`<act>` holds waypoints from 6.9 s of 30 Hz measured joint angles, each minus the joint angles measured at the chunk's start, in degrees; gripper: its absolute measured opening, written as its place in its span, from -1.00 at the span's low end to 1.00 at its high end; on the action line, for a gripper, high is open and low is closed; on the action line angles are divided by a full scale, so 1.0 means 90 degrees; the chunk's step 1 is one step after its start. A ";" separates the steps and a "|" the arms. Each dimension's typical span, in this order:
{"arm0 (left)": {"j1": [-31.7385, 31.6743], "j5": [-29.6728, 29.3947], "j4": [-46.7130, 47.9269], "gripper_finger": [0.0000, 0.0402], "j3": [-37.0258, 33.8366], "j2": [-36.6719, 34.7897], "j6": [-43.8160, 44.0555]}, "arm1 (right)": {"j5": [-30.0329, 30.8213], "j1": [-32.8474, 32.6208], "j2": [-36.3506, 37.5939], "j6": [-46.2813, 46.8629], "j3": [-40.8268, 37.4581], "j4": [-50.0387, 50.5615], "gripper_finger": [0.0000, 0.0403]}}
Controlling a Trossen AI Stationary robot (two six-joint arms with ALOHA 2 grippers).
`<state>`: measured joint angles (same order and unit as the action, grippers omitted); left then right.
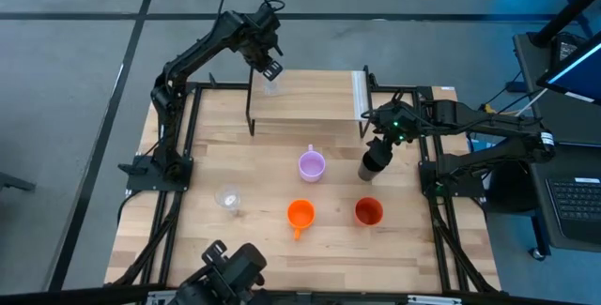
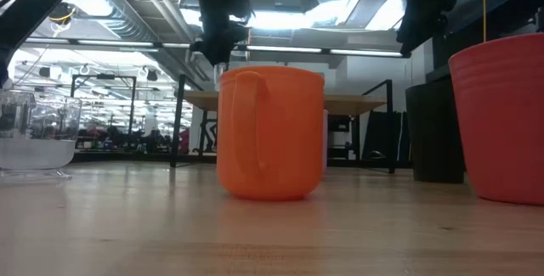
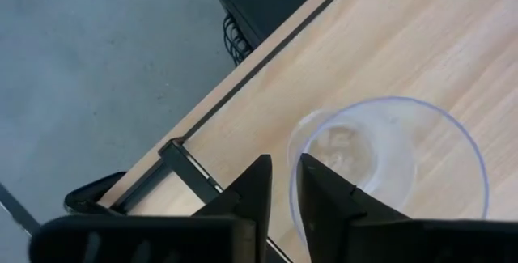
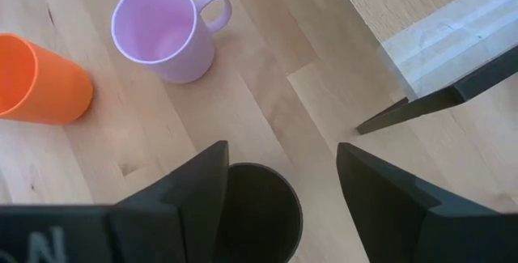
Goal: Stack small to large cups/mugs on shelf
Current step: Put the top transparent mug on the shelf, then put the transparent mug on the shelf
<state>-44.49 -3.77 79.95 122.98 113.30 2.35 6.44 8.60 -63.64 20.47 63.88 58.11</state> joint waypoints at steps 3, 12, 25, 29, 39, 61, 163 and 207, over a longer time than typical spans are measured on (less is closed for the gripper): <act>-0.0044 -0.0002 0.0053 -0.68 0.0103 0.0002 -0.0175 | 0.0000 0.0002 0.0000 0.0000 0.0000 0.0000 0.15; -0.0052 -0.0204 -0.0016 -0.66 0.0990 -0.0657 -0.0246 | -0.0004 0.0002 0.0000 0.0002 0.0000 0.0002 0.15; 0.2831 0.1298 0.1128 -0.66 0.0933 -0.2969 0.1556 | -0.0015 0.0000 0.0000 0.0014 0.0000 0.0000 0.15; 0.4101 0.0209 0.1104 -0.66 0.0807 -0.3428 0.2118 | -0.0012 0.0002 0.0002 0.0028 0.0000 -0.0002 0.15; 0.5705 -0.1136 0.1131 -0.72 -0.2155 -0.4371 0.3668 | -0.0042 0.0001 0.0002 0.0342 0.0000 -0.0007 0.15; 0.6099 0.0543 0.0616 -0.54 -0.6070 -0.4418 0.4862 | -0.0174 0.0001 0.0002 0.0376 0.0000 -0.0005 0.15; 0.1417 -0.0071 0.0611 -1.00 -0.0639 -0.0783 0.0996 | -0.0223 0.0002 -0.0002 0.0151 -0.0005 0.0003 0.15; 0.1033 0.0180 0.1119 -1.00 -0.0874 -0.0685 0.1541 | -0.0231 0.0001 0.0002 0.0147 -0.0005 0.0153 0.15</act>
<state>-35.19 -2.15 90.02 115.11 107.13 16.22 4.36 8.61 -63.61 21.79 63.83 59.48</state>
